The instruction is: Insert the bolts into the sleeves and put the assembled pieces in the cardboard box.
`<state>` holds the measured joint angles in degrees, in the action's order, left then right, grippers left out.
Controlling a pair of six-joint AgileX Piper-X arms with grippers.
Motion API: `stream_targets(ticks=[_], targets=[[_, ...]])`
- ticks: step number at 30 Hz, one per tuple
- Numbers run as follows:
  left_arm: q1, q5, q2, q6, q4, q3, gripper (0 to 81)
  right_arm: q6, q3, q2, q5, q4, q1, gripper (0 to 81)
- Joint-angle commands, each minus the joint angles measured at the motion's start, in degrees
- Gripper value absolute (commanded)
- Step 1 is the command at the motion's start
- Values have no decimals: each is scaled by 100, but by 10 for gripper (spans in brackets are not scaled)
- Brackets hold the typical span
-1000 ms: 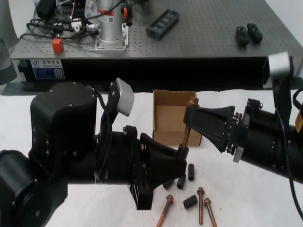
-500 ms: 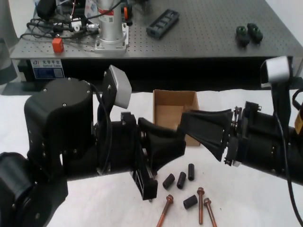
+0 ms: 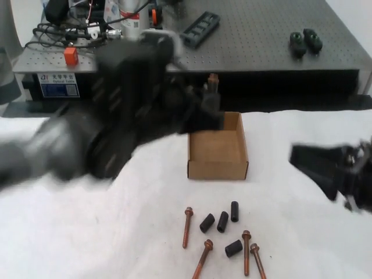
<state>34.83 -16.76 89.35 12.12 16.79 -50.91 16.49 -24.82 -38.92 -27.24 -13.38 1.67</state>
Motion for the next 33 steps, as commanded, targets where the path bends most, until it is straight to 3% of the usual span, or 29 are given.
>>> stream_targets(ticks=[1,7,13,15,17,24,29,33], targets=[[-24,614,1414,-131,-2468,-2389,7,-369,-26,96,445,-1121,-110,385],[-24,757,3755,-494,-5184,-5621,7,-370,-26,-83,981,-2095,-75,385],[-24,1285,5112,-638,-6768,-7548,7,-370,-26,-275,1000,-2163,-43,385],[-24,1285,5276,-614,-6897,-7707,1,-370,-26,-356,1000,-2163,-24,385],[-24,1285,5331,-614,-6955,-7698,48,-370,-26,-466,1039,-2163,-18,385],[-24,1270,5217,-551,-6953,-7697,341,-926,-330,-1445,1400,-2240,244,349],[-39,1517,4653,-551,-7108,-7697,356,-1366,-1006,-2700,1792,-2354,742,340],[-39,2101,4109,-581,-7549,-7580,356,-1764,-1520,-3740,2210,-2610,1112,340]])
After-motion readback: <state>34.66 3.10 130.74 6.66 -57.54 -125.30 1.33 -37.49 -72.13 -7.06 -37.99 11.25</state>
